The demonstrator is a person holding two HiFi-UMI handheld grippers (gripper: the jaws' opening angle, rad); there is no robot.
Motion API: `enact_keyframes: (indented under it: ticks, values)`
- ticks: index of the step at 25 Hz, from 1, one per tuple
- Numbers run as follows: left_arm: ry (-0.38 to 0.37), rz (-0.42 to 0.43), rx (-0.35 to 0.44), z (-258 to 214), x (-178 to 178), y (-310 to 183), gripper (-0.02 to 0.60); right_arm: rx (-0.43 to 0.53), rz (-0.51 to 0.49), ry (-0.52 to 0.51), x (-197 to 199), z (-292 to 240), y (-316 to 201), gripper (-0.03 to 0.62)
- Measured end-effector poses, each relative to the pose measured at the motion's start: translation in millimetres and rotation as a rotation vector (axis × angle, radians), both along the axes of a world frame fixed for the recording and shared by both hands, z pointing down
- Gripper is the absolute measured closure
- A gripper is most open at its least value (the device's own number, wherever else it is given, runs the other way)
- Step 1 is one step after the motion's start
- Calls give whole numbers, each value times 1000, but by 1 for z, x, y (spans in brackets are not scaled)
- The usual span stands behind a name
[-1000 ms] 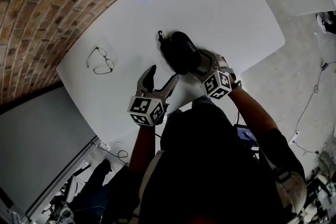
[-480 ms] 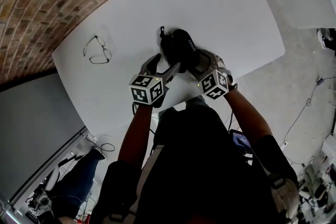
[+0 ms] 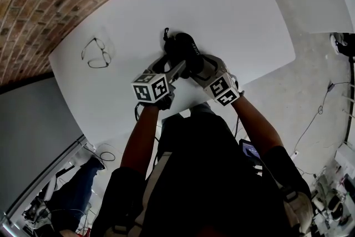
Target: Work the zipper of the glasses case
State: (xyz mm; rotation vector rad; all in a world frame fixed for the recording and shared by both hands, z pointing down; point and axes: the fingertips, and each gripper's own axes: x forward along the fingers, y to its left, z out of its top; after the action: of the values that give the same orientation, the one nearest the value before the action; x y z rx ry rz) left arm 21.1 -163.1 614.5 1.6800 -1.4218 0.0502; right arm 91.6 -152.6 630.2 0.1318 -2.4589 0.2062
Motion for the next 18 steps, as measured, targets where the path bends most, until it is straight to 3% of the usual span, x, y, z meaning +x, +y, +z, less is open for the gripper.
enact_keyframes:
  ticks: [3, 5, 10, 18]
  values:
    - [15, -6, 5, 0, -1, 2, 232, 9, -9, -15, -5, -8, 3, 270]
    - [64, -34, 13, 0, -4, 5, 232, 30, -28, -5, -7, -9, 8, 272]
    - [330, -132, 12, 3, -10, 17, 210, 95, -86, 42, -13, -13, 28, 272]
    - [359, -114, -27, 9, -29, 32, 180, 151, -123, 78, -39, -13, 63, 275]
